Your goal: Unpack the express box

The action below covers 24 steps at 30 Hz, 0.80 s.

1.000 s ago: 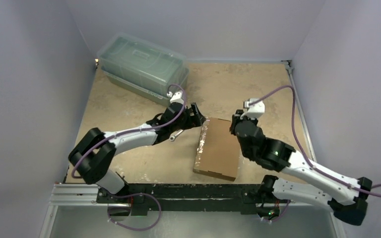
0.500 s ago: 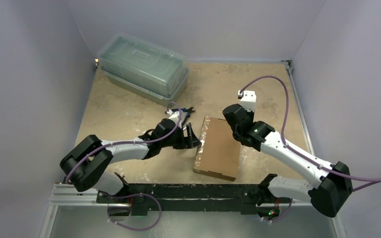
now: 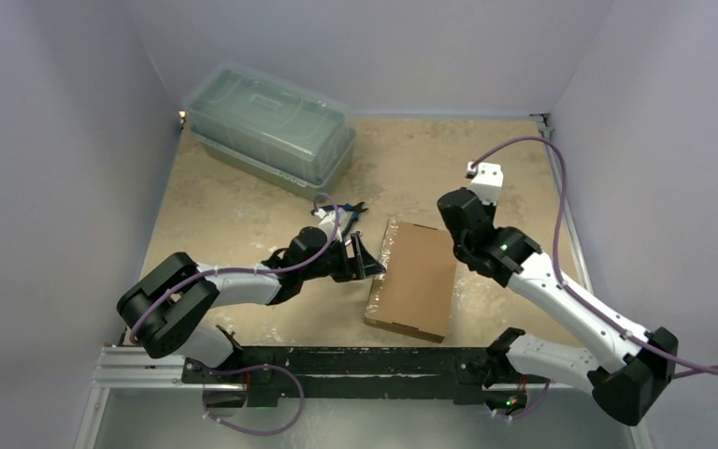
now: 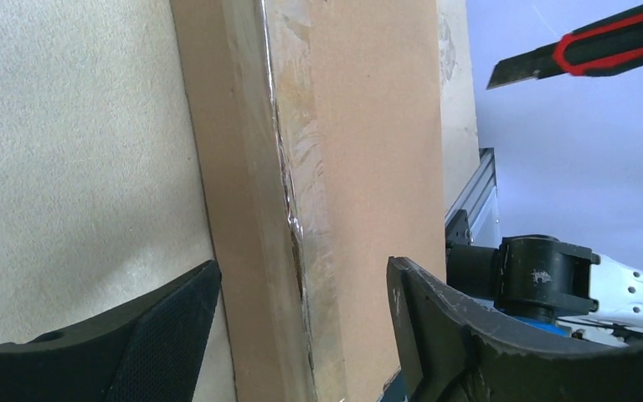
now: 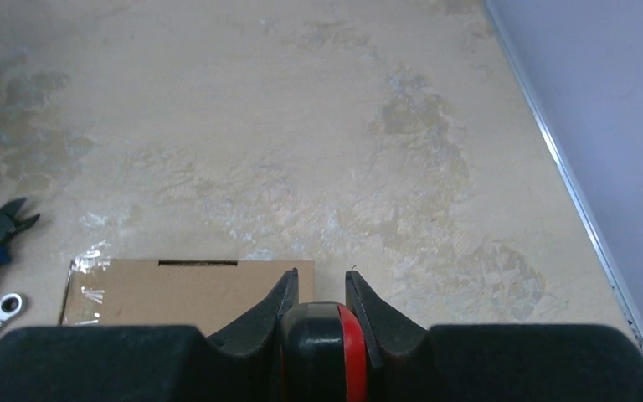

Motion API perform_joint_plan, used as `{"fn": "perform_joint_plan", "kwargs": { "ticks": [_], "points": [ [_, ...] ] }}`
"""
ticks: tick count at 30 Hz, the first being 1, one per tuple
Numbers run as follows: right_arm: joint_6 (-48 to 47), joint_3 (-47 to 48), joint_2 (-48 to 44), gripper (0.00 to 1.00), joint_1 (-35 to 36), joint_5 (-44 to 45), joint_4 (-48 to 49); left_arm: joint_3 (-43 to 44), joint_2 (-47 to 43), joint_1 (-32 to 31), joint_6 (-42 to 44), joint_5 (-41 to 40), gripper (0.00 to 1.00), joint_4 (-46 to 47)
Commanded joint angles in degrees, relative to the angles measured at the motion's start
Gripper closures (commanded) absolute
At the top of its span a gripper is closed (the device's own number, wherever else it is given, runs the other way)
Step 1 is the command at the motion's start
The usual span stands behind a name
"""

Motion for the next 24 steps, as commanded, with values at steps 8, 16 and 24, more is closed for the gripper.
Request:
{"fn": "perform_joint_plan", "kwargs": {
  "ticks": [8, 16, 24],
  "points": [
    [1.5, -3.0, 4.7, 1.00, -3.0, -0.6, 3.4, -0.3, 1.1, -0.9, -2.3, 2.5, 0.38, 4.1],
    [-6.8, -0.8, 9.3, 1.00, -3.0, -14.3, 23.1, 0.0, 5.8, -4.3, -8.8, -0.2, 0.42, 14.4],
    [-16.0, 4.8, 15.8, 1.00, -4.2, -11.8, 30.1, -1.4, 0.0, -4.8, -8.0, -6.4, 0.37, 8.2]
  ]
}}
